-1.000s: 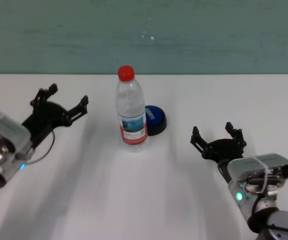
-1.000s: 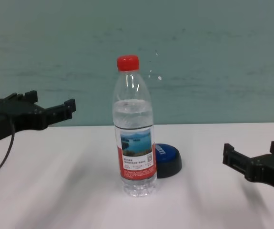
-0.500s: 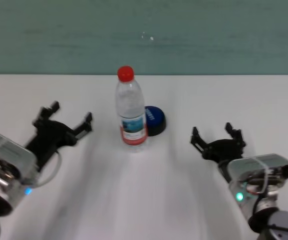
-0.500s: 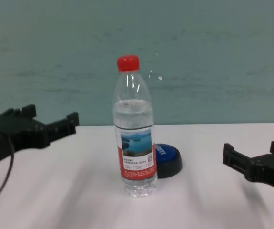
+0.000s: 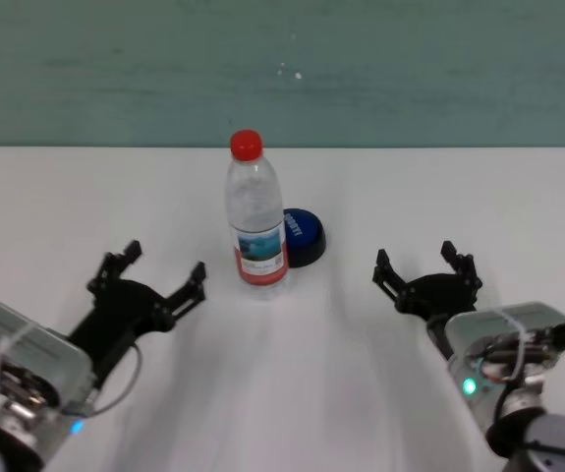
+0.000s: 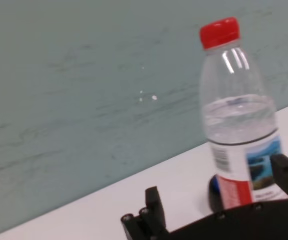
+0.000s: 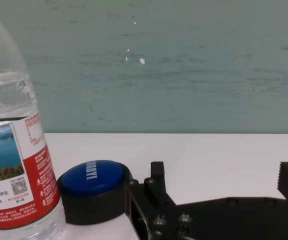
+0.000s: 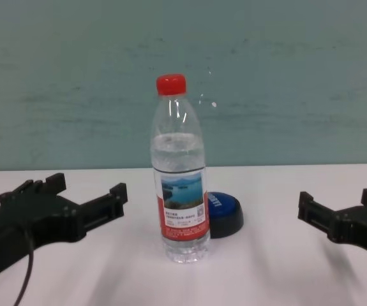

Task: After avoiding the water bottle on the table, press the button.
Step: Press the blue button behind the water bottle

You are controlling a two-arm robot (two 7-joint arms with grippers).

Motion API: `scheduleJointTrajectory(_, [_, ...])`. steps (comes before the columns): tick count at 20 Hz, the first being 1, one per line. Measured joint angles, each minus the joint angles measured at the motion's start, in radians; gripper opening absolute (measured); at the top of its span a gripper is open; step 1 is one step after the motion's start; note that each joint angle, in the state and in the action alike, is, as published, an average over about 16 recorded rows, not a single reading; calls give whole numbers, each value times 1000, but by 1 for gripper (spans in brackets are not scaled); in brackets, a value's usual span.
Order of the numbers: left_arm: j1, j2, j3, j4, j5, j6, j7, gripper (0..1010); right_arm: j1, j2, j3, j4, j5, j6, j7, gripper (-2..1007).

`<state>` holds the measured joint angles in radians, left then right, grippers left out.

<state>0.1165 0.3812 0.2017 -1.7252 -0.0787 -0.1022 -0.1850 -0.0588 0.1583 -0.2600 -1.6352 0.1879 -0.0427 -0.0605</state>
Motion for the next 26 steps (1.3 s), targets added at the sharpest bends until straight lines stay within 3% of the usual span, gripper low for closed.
scheduleJointTrajectory(7, [47, -23, 16, -22, 46, -13, 5, 1000, 0, 0, 0, 0, 0, 0, 0, 1004])
scheduleJointTrajectory(17, [83, -58, 45, -39, 176, -44, 53, 1000, 0, 0, 0, 0, 0, 0, 0, 1004])
scheduleJointTrajectory(22, [112, -78, 39, -56, 222, -67, 84, 1000, 0, 0, 0, 0, 0, 0, 0, 1004])
scheduleJointTrajectory(26, [143, -93, 23, -72, 236, -85, 103, 1000, 0, 0, 0, 0, 0, 0, 0, 1004])
